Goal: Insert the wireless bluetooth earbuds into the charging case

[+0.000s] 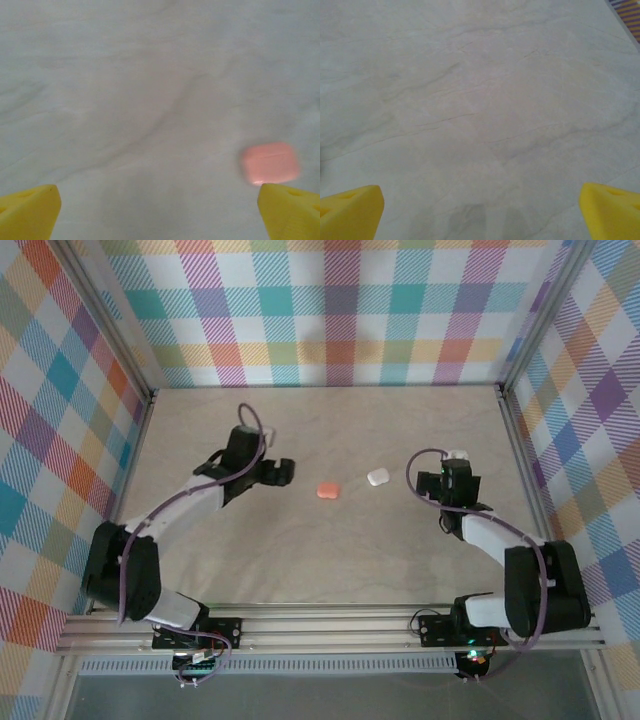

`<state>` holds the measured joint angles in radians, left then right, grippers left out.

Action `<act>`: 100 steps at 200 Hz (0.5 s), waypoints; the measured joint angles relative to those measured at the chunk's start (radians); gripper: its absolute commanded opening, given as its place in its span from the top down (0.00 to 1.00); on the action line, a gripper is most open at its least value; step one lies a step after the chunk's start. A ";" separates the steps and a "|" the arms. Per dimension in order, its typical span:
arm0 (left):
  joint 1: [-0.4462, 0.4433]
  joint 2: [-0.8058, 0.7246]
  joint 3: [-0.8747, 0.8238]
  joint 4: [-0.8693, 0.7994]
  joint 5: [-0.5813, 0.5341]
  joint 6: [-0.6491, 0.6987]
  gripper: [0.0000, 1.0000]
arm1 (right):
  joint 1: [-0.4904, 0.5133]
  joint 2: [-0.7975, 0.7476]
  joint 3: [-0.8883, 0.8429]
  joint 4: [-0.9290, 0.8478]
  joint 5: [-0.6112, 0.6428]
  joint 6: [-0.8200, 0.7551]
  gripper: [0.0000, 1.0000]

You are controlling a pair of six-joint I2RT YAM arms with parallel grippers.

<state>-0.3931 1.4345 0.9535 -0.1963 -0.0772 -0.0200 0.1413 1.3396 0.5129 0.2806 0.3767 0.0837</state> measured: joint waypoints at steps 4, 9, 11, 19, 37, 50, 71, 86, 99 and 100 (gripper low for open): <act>0.014 -0.018 -0.037 0.019 -0.015 0.013 0.00 | -0.005 0.013 -0.013 0.036 -0.004 -0.008 0.00; 0.029 -0.035 -0.078 0.044 -0.031 0.026 0.00 | -0.010 0.026 -0.029 0.080 -0.011 -0.017 0.01; 0.034 -0.040 -0.089 0.050 -0.034 0.030 0.00 | -0.012 0.033 -0.035 0.099 -0.014 -0.021 0.00; 0.058 -0.064 -0.152 0.091 -0.055 0.048 0.00 | -0.019 0.054 -0.057 0.164 -0.024 -0.034 0.00; 0.109 -0.098 -0.271 0.183 -0.075 0.071 0.00 | -0.030 0.108 -0.083 0.289 -0.053 -0.049 0.00; 0.157 -0.114 -0.361 0.291 -0.075 0.074 0.00 | -0.037 0.135 -0.101 0.364 -0.077 -0.052 0.00; 0.229 -0.120 -0.509 0.497 -0.069 0.069 0.00 | -0.055 0.138 -0.129 0.442 -0.120 -0.058 0.00; 0.256 -0.106 -0.574 0.608 -0.062 0.070 0.00 | -0.061 0.153 -0.148 0.523 -0.157 -0.071 0.01; 0.267 -0.077 -0.592 0.704 -0.055 0.074 0.00 | -0.063 0.181 -0.156 0.571 -0.174 -0.074 0.00; 0.267 -0.075 -0.592 0.708 -0.055 0.074 0.00 | -0.063 0.182 -0.156 0.571 -0.175 -0.074 0.00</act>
<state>-0.1261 1.3598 0.3614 0.5117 -0.1322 0.0544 0.0780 1.5215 0.3569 0.8513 0.2012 0.0097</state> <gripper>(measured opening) 0.999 0.996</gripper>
